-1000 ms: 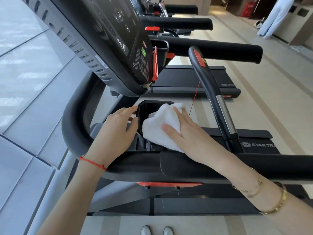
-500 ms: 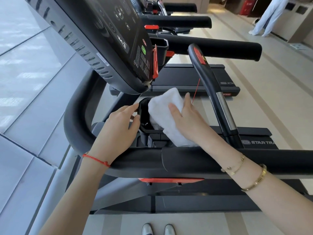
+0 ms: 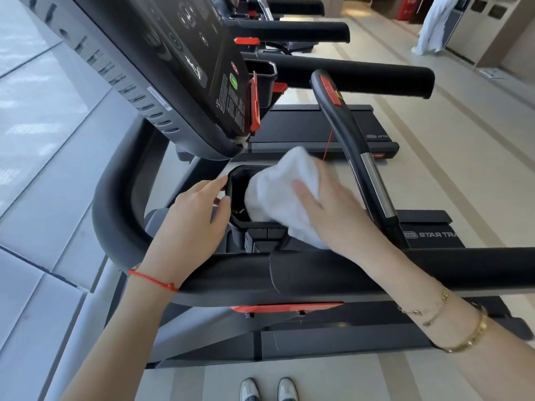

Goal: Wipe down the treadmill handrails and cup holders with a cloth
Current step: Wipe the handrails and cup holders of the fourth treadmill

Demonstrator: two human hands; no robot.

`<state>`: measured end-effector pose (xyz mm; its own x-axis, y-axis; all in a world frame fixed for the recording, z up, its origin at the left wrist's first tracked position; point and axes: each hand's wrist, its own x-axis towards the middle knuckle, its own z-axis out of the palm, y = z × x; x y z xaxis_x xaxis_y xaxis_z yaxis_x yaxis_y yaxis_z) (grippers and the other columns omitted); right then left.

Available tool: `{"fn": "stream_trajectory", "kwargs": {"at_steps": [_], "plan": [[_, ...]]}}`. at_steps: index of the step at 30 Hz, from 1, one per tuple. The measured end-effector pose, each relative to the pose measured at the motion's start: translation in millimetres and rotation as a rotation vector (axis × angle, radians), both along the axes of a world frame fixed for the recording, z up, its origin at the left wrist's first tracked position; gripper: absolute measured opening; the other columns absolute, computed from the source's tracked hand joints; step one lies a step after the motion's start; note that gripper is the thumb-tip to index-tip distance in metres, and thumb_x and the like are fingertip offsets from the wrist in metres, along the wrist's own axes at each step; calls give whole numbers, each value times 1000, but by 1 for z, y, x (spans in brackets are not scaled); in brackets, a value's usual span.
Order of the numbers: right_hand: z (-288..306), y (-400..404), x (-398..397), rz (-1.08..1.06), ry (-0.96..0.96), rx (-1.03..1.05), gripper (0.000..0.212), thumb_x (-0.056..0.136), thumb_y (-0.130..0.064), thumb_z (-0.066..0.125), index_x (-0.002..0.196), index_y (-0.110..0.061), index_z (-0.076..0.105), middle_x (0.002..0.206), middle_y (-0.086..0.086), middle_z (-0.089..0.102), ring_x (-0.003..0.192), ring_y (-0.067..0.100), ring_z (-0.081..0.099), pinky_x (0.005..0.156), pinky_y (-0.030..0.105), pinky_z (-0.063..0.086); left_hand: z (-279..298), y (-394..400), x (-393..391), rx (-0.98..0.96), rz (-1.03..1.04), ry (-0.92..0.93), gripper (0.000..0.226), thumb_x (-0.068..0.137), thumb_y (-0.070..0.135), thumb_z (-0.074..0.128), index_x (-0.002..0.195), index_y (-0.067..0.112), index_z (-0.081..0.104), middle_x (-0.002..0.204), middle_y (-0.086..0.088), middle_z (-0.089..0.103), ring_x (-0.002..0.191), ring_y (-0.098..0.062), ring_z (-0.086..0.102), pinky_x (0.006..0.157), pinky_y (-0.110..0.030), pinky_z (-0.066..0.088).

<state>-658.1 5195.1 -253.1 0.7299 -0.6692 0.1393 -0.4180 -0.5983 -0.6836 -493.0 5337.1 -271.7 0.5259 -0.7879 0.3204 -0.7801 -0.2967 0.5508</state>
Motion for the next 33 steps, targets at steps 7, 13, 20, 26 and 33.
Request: {"fn": "stream_trajectory", "kwargs": {"at_steps": [7, 13, 20, 26, 33], "plan": [[-7, -10, 22, 175, 264, 160, 72, 102, -45, 38, 156, -27, -7, 160, -9, -25, 150, 14, 10, 104, 25, 18, 0, 0, -1, 2, -4, -1, 42, 99, 19, 48, 141, 15, 51, 104, 2, 61, 77, -12, 59, 73, -25, 44], [-5, -35, 47, 118, 260, 65, 66, 100, -38, 49, 155, -21, 17, 156, 2, 32, 141, 22, 31, 101, 29, 29, 1, 0, -3, -10, -8, 26, 43, 99, 19, 48, 141, 15, 50, 109, 2, 61, 83, -14, 63, 80, -35, 53], [9, -45, 67, 333, 284, -166, 38, 93, -44, 56, 126, -27, 51, 90, -20, 59, 102, 20, 53, 79, 36, 39, 1, 1, -2, -14, 5, 25, 42, 98, 20, 50, 140, 17, 51, 110, 3, 62, 84, -13, 63, 79, -36, 54], [2, -48, 61, 265, 241, -186, 43, 90, -44, 59, 128, -25, 50, 110, -6, 66, 104, 22, 58, 78, 34, 41, 2, 0, -2, -15, 12, 18, 41, 96, 17, 52, 137, 14, 55, 112, 0, 64, 86, -18, 65, 80, -38, 55], [-13, -48, 47, 110, 288, -27, 44, 90, -49, 57, 110, -15, 40, 91, -6, 52, 77, 13, 55, 58, 28, 38, 2, -1, -2, -15, 30, 31, 40, 97, 19, 51, 136, 17, 55, 109, 4, 65, 84, -13, 65, 79, -34, 55]]}}
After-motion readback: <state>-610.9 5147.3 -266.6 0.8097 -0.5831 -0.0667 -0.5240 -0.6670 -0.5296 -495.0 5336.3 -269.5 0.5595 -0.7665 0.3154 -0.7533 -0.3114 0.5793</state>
